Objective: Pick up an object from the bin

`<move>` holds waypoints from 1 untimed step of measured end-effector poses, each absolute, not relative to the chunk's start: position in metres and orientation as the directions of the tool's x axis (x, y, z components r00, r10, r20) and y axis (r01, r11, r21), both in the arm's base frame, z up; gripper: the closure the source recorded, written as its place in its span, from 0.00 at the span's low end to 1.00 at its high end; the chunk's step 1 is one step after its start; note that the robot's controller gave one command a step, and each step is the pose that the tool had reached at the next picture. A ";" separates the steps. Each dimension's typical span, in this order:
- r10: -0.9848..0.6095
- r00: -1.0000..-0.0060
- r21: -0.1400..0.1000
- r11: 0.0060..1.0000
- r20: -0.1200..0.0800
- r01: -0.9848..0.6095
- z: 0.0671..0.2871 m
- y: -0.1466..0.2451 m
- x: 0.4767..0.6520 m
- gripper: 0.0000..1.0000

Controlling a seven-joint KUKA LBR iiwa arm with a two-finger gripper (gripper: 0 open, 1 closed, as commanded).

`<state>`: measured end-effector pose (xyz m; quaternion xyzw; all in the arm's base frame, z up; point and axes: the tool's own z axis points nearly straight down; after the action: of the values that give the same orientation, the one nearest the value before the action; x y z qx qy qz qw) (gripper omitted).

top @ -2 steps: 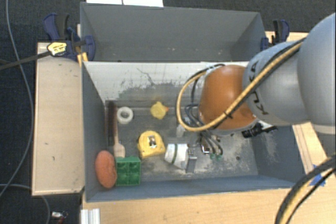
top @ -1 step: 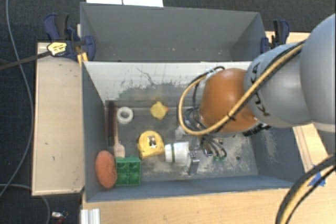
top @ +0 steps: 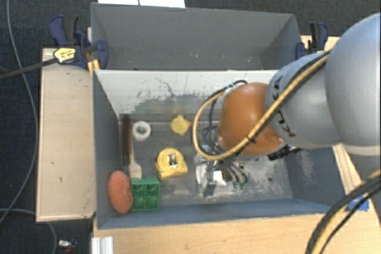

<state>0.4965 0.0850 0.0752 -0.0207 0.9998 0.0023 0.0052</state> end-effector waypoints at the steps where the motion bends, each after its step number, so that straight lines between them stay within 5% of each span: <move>1: -0.039 -0.999 0.005 0.999 -0.010 -0.039 0.075 0.085 0.496 0.00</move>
Offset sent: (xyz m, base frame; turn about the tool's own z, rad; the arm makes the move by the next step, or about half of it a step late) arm 0.0000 0.0000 0.0000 0.0000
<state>0.4965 0.0849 0.0752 -0.0195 0.9998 0.0024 0.0051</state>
